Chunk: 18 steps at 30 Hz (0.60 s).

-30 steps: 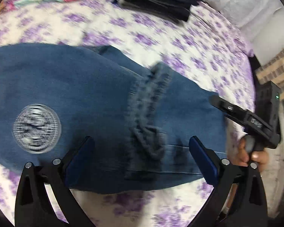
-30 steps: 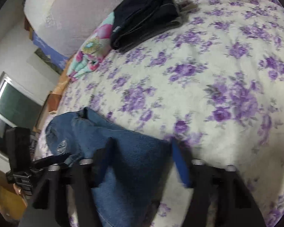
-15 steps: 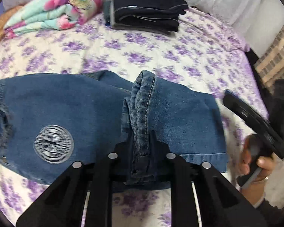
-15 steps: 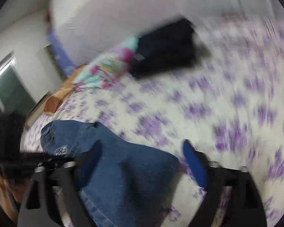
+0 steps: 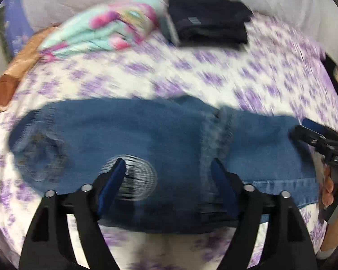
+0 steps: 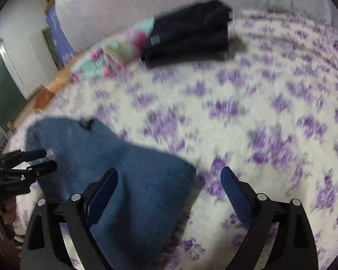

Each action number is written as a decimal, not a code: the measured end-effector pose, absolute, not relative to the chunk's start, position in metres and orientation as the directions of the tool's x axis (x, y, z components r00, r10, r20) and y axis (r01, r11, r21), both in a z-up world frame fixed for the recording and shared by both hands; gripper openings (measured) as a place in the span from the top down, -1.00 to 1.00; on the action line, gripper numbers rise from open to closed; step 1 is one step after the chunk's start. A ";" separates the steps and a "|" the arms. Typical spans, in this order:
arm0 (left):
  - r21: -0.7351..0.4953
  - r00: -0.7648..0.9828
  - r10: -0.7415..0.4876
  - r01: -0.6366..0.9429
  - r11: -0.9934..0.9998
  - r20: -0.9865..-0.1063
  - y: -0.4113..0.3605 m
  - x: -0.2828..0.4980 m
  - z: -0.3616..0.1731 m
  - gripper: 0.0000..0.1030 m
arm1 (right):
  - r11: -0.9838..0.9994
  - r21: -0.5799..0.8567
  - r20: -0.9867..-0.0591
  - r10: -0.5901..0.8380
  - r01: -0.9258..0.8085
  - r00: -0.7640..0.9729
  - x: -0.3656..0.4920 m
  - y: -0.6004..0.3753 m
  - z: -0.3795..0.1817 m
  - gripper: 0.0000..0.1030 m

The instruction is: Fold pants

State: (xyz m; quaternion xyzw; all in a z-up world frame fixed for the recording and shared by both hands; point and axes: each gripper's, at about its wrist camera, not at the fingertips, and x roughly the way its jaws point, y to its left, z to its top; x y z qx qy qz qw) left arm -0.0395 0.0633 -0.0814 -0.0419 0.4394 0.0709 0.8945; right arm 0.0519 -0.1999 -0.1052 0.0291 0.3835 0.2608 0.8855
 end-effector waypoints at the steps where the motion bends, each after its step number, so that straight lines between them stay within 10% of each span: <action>1: -0.020 0.619 0.103 -0.188 0.982 -0.778 0.074 -0.045 -0.075 -0.55 | 0.858 0.280 -0.633 0.502 -0.430 0.589 0.052 -0.208 -0.101 -0.81; 18: -0.042 0.518 0.246 -0.482 0.875 -0.819 0.186 -0.074 -0.108 -0.75 | 0.834 0.340 -0.587 0.549 -0.435 0.595 0.046 -0.211 -0.100 -0.82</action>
